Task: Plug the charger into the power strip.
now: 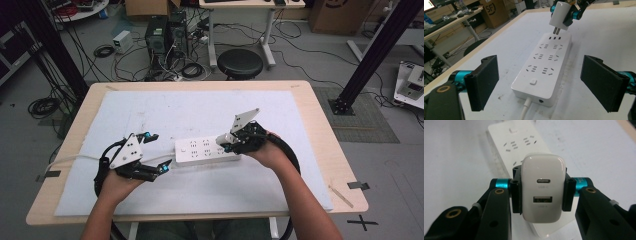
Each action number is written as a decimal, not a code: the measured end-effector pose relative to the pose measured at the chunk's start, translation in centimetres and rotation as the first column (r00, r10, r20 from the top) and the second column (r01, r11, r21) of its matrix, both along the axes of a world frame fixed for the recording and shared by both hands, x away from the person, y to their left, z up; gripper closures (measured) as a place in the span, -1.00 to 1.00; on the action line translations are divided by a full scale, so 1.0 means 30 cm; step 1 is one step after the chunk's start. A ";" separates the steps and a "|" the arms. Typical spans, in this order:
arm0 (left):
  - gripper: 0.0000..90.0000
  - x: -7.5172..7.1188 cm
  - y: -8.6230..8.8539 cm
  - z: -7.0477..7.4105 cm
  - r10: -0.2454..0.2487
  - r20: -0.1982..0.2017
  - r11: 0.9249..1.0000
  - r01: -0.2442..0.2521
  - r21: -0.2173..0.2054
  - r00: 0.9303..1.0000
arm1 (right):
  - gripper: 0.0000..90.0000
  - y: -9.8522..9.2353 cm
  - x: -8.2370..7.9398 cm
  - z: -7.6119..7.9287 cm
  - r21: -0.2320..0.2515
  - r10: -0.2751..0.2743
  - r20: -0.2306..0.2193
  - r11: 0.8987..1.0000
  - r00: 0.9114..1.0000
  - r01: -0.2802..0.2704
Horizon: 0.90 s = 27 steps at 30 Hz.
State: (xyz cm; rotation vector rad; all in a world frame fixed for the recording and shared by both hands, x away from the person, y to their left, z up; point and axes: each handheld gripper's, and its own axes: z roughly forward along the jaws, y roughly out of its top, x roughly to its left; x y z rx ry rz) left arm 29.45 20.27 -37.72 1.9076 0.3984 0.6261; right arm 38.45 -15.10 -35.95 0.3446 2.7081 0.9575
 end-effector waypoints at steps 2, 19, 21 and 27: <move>-0.66 0.000 0.003 -0.008 0.000 -0.006 1.000 0.000 -0.005 1.000 | 0.40 0.010 0.016 0.003 -0.034 0.032 -0.010 0.999 0.999 -0.032; -0.66 -0.007 0.066 -0.033 0.012 -0.021 1.000 -0.012 -0.002 1.000 | 0.40 0.145 0.148 0.047 -0.327 0.166 -0.130 0.924 0.978 -0.200; -0.66 -0.009 0.071 -0.035 0.013 -0.022 1.000 -0.014 -0.006 1.000 | 0.40 0.156 0.164 0.042 -0.344 0.190 -0.135 0.911 0.973 -0.226; -0.66 -0.012 0.085 -0.038 0.018 -0.026 1.000 -0.018 -0.007 1.000 | 0.40 0.188 0.203 0.032 -0.409 0.249 -0.145 0.866 0.957 -0.288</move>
